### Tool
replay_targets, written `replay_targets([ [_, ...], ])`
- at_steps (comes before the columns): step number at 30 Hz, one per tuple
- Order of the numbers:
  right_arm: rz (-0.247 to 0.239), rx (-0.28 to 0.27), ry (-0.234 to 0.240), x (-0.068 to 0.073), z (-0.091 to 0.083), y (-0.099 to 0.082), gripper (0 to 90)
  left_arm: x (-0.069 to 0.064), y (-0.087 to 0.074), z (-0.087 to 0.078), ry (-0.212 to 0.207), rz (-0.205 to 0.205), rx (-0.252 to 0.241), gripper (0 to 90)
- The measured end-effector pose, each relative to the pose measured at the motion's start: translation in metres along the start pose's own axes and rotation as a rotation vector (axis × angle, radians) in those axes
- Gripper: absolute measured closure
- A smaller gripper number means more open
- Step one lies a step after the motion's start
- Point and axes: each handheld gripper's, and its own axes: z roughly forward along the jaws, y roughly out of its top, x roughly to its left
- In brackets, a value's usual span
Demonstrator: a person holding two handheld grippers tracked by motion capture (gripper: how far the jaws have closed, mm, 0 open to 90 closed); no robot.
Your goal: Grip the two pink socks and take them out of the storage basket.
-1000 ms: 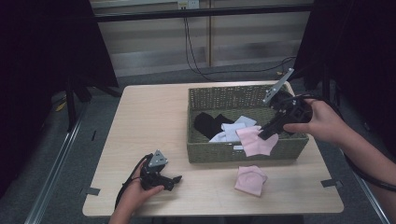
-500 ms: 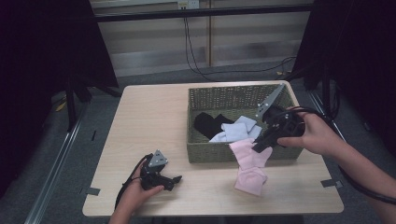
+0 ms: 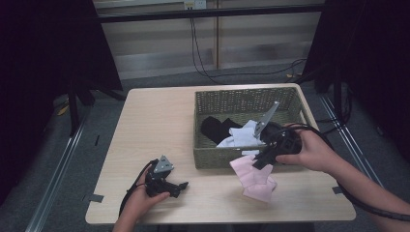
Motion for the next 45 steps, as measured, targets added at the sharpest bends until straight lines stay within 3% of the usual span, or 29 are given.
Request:
replay_targets([
  [17,-0.009,0.032,0.016,0.002,0.044,0.006,77.6,0.000,0.000,0.000,0.000,0.000,0.000,7.2],
  [21,-0.027,0.013,0.006,0.002,0.051,0.006,62.9,0.000,0.000,0.000,0.000,0.000,0.000,7.2],
  [30,-0.016,0.015,-0.003,0.000,0.043,-0.005,45.2,0.000,0.000,0.000,0.000,0.000,0.000,7.2],
  [45,0.041,-0.025,-0.038,-0.015,0.037,-0.042,35.1,0.000,0.000,0.000,0.000,-0.001,-0.001,7.2],
])
